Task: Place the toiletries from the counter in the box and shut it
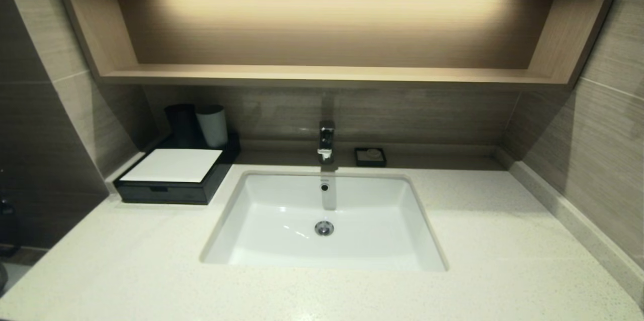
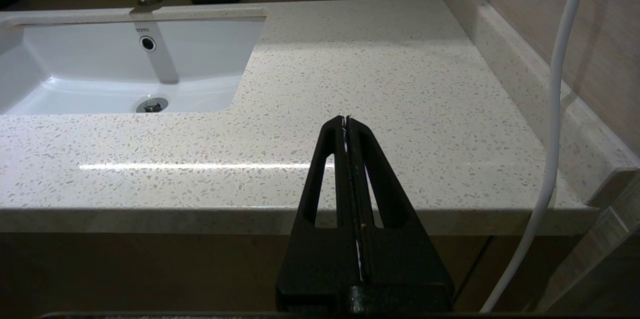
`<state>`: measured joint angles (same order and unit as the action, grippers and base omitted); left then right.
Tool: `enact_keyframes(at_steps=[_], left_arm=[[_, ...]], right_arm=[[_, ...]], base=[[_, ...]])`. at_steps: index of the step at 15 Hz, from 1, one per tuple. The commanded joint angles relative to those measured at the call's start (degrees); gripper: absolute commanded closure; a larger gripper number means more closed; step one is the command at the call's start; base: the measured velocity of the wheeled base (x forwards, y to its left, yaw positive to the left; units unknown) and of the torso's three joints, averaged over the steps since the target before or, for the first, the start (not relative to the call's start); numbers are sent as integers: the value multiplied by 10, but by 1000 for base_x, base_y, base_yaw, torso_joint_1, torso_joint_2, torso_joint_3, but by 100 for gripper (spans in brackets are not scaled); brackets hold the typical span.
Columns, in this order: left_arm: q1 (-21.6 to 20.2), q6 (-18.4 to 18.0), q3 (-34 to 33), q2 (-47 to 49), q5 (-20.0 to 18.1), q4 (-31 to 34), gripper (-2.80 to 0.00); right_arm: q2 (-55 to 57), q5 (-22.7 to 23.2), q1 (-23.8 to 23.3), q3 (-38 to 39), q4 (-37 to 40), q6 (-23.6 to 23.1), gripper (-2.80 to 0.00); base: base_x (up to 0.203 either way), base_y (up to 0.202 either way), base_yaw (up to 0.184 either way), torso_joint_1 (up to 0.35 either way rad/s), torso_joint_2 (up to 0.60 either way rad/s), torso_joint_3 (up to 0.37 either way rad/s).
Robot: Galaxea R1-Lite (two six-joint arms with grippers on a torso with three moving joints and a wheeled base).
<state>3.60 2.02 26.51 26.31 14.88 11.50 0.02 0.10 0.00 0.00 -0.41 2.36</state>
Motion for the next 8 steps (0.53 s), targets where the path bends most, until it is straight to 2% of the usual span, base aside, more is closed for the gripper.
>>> enact_keyframes(at_steps=[1,5,8], left_arm=[[-31,0,-4,-53,-12,0,0],[-38,-2,-22,-132,-61,1,0],[-41,-19,-43,-184,-77,0,0]], right_arm=[[1,0,0,0,0,0,0],[1,0,0,0,0,0,0],[1,0,0,0,0,0,0]], base=[[0,0,0,0,0,0],[0,0,0,0,0,0],[0,0,0,0,0,0]])
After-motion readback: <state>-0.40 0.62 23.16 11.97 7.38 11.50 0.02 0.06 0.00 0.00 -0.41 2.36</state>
